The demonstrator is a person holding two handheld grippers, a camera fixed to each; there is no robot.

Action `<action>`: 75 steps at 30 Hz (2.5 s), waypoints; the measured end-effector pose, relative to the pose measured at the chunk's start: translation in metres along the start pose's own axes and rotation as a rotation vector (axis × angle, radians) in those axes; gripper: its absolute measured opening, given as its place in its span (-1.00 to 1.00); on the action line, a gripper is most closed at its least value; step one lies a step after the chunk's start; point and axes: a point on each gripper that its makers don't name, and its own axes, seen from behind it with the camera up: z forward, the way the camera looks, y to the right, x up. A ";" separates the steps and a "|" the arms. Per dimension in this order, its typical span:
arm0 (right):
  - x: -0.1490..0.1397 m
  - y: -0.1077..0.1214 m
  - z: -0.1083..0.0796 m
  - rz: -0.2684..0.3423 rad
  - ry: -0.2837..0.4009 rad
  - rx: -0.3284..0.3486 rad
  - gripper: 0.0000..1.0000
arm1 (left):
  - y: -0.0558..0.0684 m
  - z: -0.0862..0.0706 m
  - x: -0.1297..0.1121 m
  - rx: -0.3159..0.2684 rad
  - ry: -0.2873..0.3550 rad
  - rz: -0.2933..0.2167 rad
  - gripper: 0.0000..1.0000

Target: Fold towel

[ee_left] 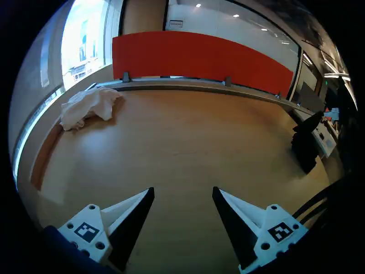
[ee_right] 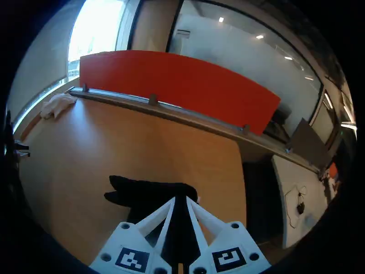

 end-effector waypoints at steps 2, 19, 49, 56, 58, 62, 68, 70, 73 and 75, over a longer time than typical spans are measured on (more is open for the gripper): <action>-0.006 0.002 -0.001 -0.004 -0.011 -0.007 -0.96 | 0.000 0.000 0.000 -0.001 0.000 0.001 0.89; -0.087 0.014 -0.010 0.032 -0.139 -0.051 -0.96 | 0.002 -0.002 -0.003 -0.002 -0.007 0.008 0.89; -0.183 0.010 0.015 0.101 -0.314 -0.052 -0.96 | 0.003 -0.010 -0.008 0.015 -0.011 0.023 0.89; -0.190 0.009 0.024 0.116 -0.334 -0.054 -0.96 | 0.003 -0.012 -0.009 0.014 -0.014 0.024 0.89; -0.191 0.009 0.026 0.120 -0.337 -0.053 -0.96 | 0.003 -0.012 -0.009 0.014 -0.014 0.024 0.89; -0.193 0.007 0.027 0.121 -0.342 -0.055 -0.96 | 0.003 -0.012 -0.009 0.015 -0.014 0.023 0.89; -0.192 0.007 0.028 0.123 -0.338 -0.063 -0.94 | 0.003 -0.011 -0.008 0.018 -0.014 0.024 0.89; -0.191 0.008 0.027 0.125 -0.333 -0.066 -0.88 | 0.003 -0.011 -0.008 0.019 -0.013 0.024 0.89; -0.190 0.007 0.024 0.128 -0.324 -0.069 -0.63 | 0.002 -0.010 -0.007 0.021 -0.012 0.021 0.89; -0.189 0.007 0.021 0.129 -0.317 -0.070 -0.40 | 0.002 -0.009 -0.007 0.021 -0.012 0.018 0.89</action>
